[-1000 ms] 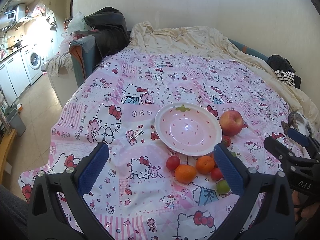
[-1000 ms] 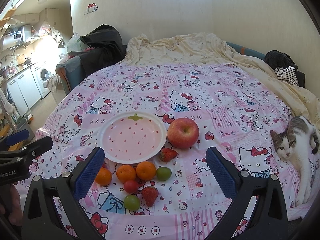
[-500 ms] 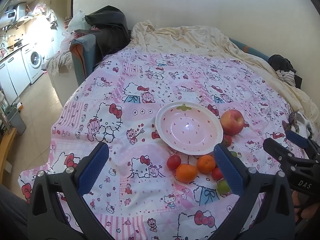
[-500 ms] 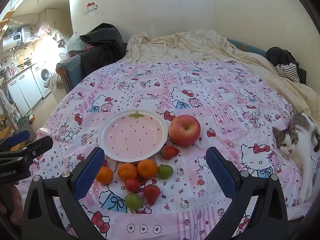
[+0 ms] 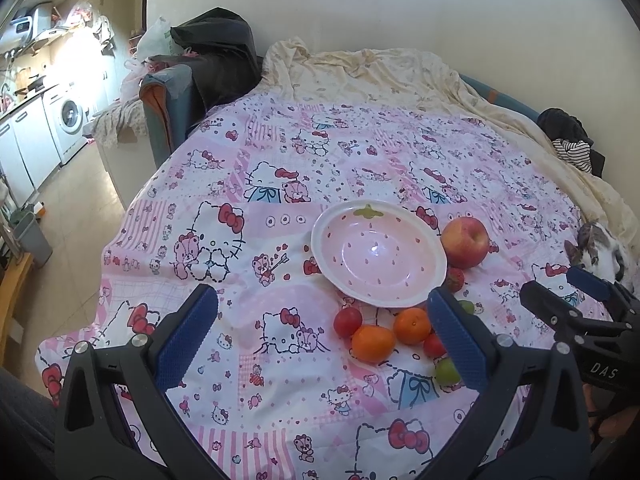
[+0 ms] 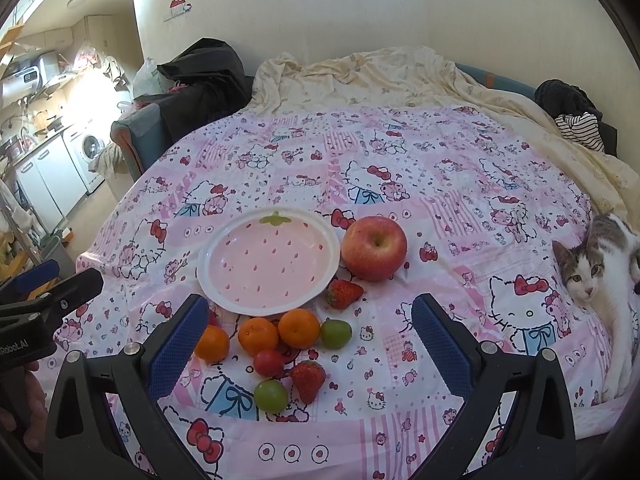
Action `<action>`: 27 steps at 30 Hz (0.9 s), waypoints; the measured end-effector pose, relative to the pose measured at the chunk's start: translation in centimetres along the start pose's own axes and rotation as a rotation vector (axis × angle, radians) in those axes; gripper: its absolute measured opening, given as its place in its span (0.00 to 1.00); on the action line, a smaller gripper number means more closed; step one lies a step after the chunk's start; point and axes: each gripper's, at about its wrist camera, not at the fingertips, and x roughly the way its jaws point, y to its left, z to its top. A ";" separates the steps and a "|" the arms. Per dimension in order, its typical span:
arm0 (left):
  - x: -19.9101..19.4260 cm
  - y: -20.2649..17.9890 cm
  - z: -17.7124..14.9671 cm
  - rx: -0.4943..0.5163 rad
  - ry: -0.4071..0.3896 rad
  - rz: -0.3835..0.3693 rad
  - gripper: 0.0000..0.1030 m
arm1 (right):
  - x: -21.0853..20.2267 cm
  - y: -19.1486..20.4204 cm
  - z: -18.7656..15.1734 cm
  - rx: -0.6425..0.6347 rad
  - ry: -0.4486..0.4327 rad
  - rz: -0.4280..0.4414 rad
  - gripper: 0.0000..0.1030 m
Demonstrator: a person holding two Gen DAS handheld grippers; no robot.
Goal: Organize fruits
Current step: 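Reach the right gripper down and grasp the green lime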
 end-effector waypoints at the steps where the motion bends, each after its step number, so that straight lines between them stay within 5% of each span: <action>1: 0.0 0.0 0.0 -0.002 0.002 0.002 1.00 | 0.1 0.1 0.0 -0.002 0.005 0.001 1.00; 9: 0.3 0.7 0.0 -0.023 0.045 0.029 1.00 | 1.2 -0.2 -0.5 0.010 0.085 0.017 1.00; 15: 1.1 2.0 0.0 -0.081 0.102 0.047 1.00 | 5.4 -3.5 -1.4 0.156 0.343 0.057 0.99; 19: 1.5 2.6 -0.1 -0.120 0.138 0.050 1.00 | 7.8 -5.2 -3.6 0.288 0.495 0.105 0.76; 27: 2.1 2.9 -0.3 -0.137 0.180 0.056 1.00 | 10.3 -1.3 -5.3 0.269 0.645 0.278 0.57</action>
